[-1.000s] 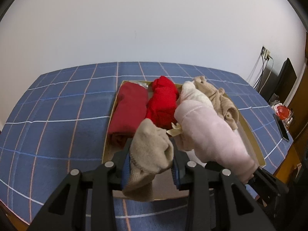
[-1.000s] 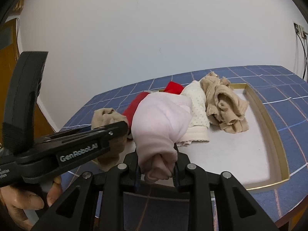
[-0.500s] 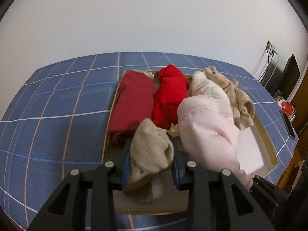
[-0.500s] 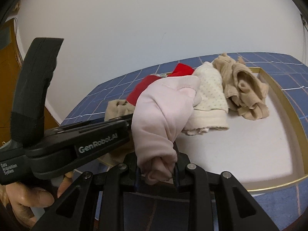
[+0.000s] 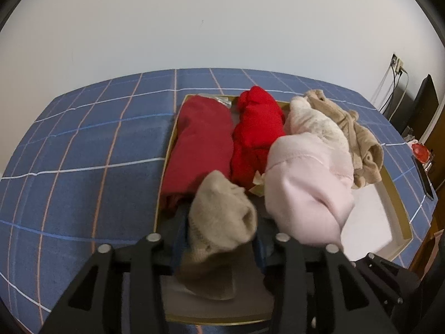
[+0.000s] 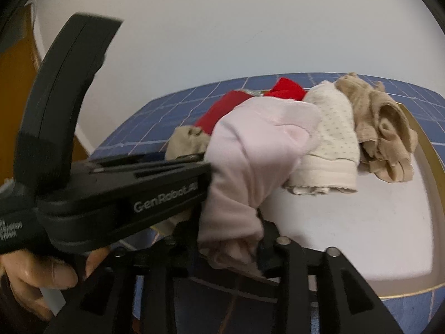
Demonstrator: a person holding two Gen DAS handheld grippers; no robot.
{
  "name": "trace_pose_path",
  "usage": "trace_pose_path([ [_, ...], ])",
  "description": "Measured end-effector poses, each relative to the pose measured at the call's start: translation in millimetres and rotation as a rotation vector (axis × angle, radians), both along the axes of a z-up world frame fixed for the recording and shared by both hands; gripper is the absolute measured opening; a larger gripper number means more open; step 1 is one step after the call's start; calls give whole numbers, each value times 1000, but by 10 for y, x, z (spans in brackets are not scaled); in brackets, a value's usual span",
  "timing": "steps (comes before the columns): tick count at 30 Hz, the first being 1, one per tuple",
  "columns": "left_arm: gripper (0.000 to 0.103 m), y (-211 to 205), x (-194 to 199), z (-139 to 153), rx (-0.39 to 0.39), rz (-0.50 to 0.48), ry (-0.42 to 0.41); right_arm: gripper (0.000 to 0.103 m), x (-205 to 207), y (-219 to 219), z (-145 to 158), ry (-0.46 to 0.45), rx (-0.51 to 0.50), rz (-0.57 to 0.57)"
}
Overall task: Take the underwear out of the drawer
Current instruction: 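Lower the beige sock into the tray with the left tool while the right tool drops the pink garment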
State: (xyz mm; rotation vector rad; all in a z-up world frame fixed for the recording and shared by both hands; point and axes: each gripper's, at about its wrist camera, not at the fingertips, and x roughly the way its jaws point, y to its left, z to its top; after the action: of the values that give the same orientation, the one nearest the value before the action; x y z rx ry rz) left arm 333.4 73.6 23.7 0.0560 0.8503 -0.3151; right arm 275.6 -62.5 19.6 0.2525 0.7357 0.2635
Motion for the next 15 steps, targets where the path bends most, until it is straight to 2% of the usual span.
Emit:
trace_pose_path([
  [1, 58, 13, 12, -15, 0, 7, 7, 73, 10, 12, 1, -4, 6, 10],
  [2, 64, 20, 17, -28, 0, 11, 11, 80, 2, 18, 9, -11, 12, 18],
  [4, 70, 10, -4, -28, 11, 1, 3, 80, -27, 19, 20, -20, 1, 10],
  [7, 70, -16, -41, -23, 37, 1, 2, 80, -83, -19, 38, -35, 2, 17],
  [10, 72, -18, -87, -2, 37, 15, -5, 80, -170, -103, 81, -51, 26, 1],
  [13, 75, -10, -172, 40, 30, 30, -21, 80, -258, -238, 89, -47, 94, -11],
  [15, 85, -15, -243, 72, 54, 49, -47, 80, -319, -296, 106, -59, 115, -21],
])
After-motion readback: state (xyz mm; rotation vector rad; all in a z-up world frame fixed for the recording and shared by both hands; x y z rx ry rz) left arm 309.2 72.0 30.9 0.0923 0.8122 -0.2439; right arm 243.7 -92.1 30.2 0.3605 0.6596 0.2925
